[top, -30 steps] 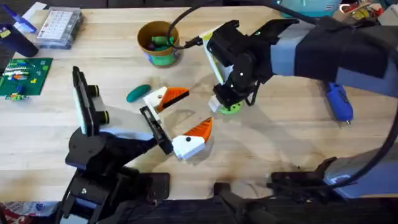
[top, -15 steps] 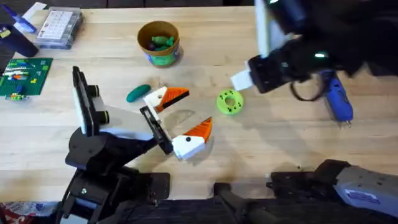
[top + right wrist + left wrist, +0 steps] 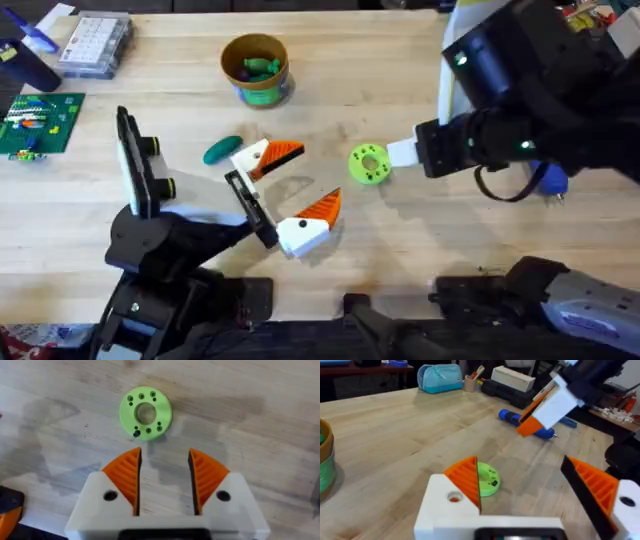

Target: Pick up the gripper from the table and insert it into the empty holder that is missing its gripper. Then pick up a screw, insert it into the mounting hole, and use the screwdriver to tighten it. Finally, clean up the table by picking up the vegetable and placing it into the bucket.

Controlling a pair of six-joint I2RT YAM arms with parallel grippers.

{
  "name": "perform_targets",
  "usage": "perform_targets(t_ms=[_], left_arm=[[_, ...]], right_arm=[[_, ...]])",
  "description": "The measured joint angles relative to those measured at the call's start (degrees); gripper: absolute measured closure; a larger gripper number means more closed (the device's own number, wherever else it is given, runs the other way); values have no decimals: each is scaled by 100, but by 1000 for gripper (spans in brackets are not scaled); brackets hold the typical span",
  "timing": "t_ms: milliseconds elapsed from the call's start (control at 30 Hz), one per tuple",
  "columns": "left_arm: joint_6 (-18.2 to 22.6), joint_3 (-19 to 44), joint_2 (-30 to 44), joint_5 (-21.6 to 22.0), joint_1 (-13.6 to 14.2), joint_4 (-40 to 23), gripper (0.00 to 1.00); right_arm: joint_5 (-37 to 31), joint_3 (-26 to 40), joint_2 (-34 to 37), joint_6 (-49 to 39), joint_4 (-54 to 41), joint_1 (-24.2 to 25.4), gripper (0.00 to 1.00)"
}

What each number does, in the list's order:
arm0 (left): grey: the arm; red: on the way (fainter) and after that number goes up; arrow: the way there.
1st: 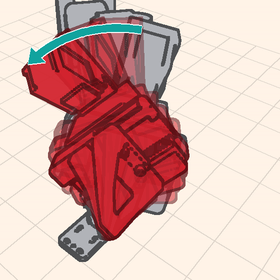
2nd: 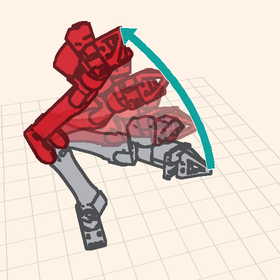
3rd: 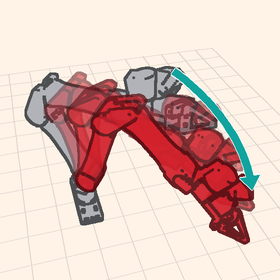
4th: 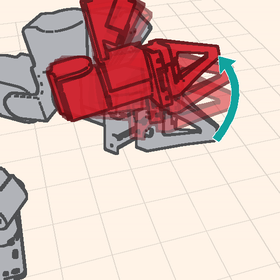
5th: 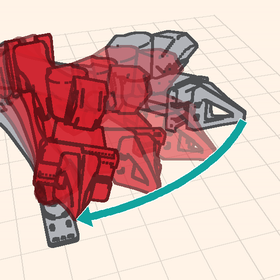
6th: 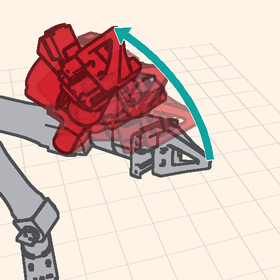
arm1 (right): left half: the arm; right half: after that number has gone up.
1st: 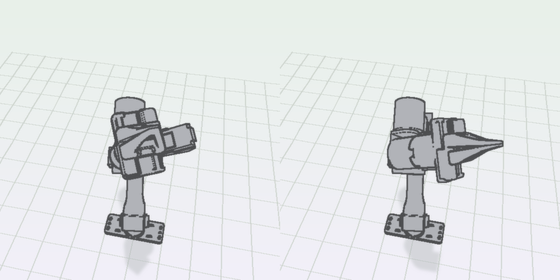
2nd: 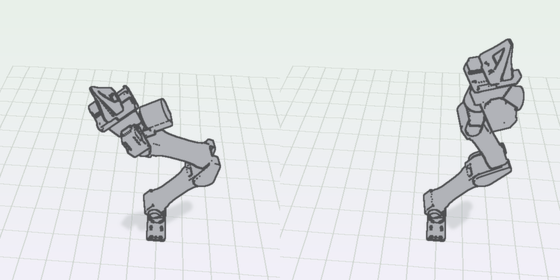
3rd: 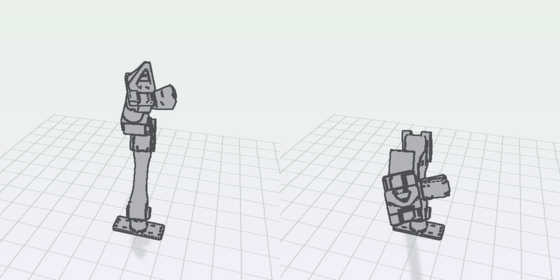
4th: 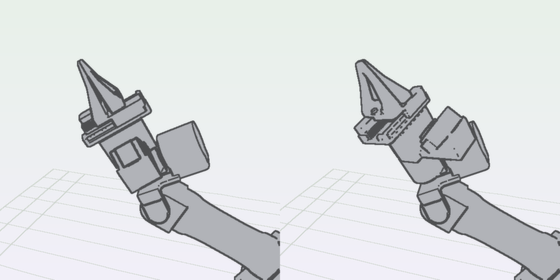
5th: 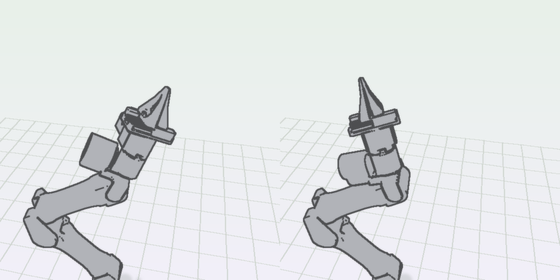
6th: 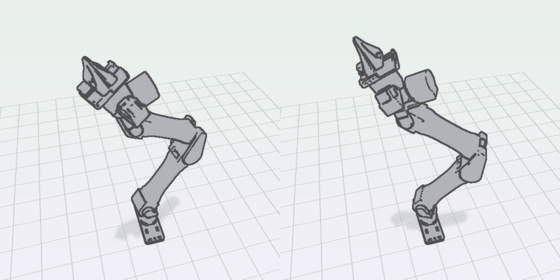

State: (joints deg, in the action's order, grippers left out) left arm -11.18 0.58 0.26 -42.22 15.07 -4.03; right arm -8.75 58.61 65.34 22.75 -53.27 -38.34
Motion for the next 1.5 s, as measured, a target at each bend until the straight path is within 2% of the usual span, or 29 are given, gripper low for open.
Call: perform_targets(t_ms=[233,433,700,967,1167,1500], left_arm=[[0,0,-1,0,0,0,10],[0,0,-1,0,0,0,10],[0,0,-1,0,0,0,10],[0,0,0,0,0,1,10],[0,0,0,0,0,0,10],[0,0,0,0,0,0,10]], right_arm=[[0,-264,163,91,440,-473,493],[0,-272,873,24,701,-810,493],[-2,-297,1709,-88,920,-853,493],[0,-297,2209,-93,1141,-853,496],[-1,-299,2292,-143,1256,-853,711],[0,-299,2292,-141,1346,-853,790]])
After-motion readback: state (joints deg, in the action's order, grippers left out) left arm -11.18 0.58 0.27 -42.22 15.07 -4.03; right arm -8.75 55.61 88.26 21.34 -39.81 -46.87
